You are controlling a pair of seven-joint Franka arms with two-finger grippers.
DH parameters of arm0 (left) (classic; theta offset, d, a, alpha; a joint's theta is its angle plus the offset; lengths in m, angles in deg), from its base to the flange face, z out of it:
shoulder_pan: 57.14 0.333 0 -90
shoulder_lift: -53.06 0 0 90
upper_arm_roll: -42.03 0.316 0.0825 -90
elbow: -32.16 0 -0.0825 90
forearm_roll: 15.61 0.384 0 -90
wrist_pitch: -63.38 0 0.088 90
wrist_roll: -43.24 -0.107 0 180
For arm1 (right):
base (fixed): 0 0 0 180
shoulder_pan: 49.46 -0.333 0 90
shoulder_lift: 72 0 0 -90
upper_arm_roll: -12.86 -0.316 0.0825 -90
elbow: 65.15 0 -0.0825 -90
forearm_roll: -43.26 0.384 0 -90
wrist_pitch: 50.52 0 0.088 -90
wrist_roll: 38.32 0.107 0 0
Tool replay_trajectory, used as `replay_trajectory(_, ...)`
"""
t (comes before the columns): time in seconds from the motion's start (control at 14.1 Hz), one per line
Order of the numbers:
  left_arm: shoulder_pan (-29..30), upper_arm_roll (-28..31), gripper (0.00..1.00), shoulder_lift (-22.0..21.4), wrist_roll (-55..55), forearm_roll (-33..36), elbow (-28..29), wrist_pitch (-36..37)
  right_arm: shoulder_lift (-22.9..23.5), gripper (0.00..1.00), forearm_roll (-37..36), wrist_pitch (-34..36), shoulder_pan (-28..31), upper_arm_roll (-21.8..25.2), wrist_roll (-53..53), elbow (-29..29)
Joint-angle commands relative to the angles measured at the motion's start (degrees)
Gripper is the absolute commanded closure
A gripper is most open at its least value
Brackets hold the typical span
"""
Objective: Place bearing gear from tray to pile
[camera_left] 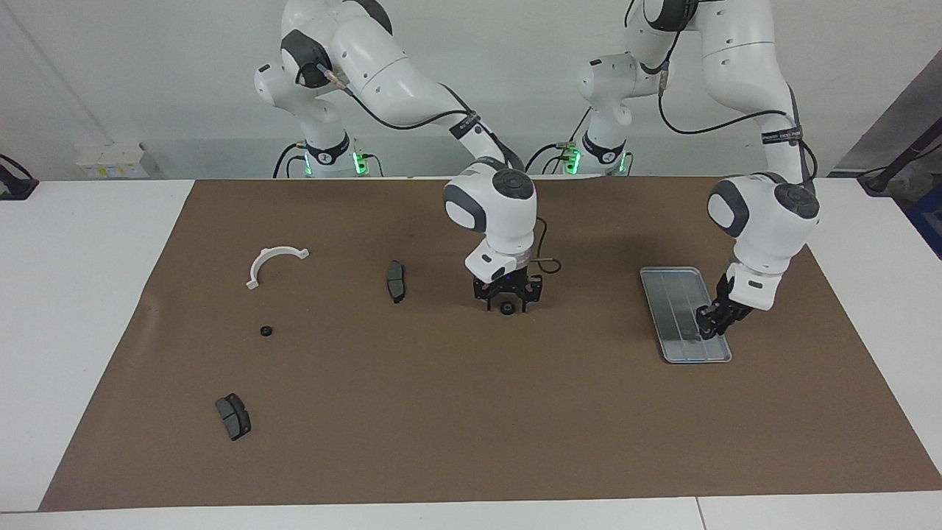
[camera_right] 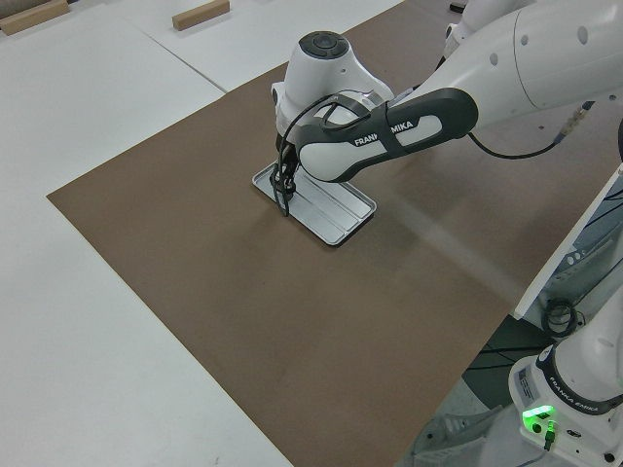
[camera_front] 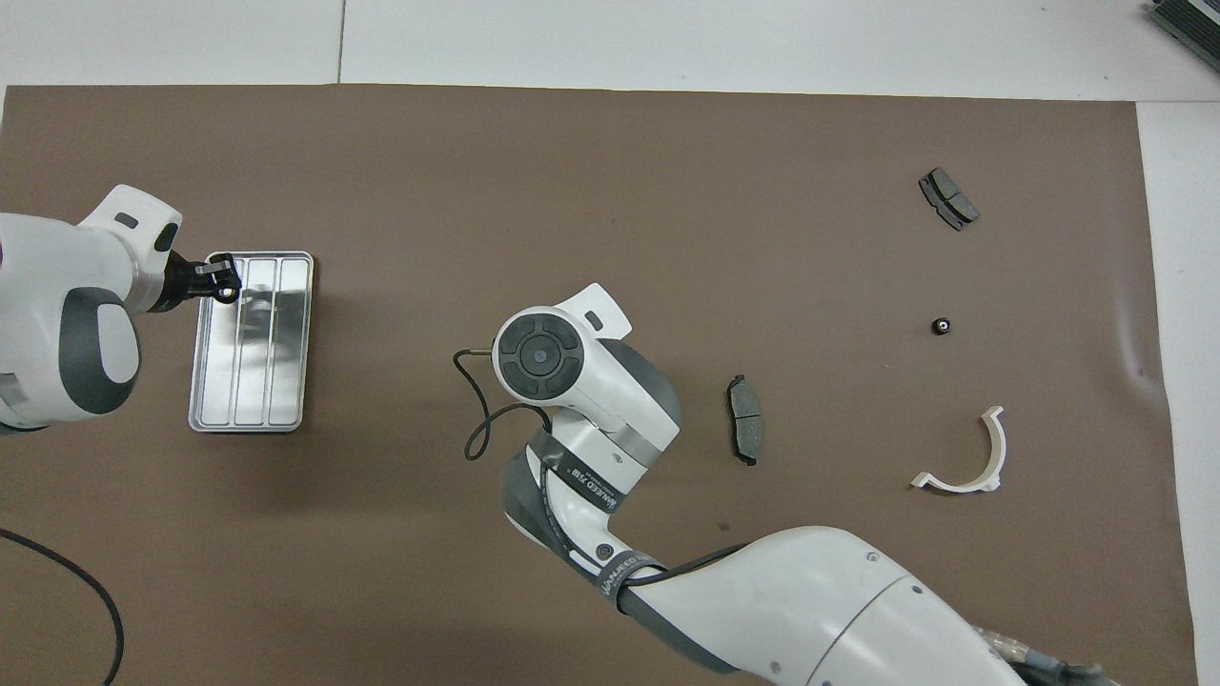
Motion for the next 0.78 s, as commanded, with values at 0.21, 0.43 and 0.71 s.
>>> replay_trajectory(0.21, -7.34, 0.43, 0.74, 1.27, 11.82, -0.62, -2.53, -0.35, -1.22, 0.79, -1.55, -1.80, 0.34, -0.13, 1.12, -2.25)
replay_trajectory(0.43, -12.26, 0.43, 0.72, 1.27, 20.17, -0.62, -2.45, -0.79, -1.22, 1.00, -1.99, -1.01, 0.34, -0.05, 0.85, -1.46)
replay_trajectory(0.71, -20.87, 0.51, 0.70, 1.27, 30.46, -0.62, -2.10, -3.07, -2.00, 1.00, -3.31, -1.62, 2.79, 0.04, 0.59, -1.63)
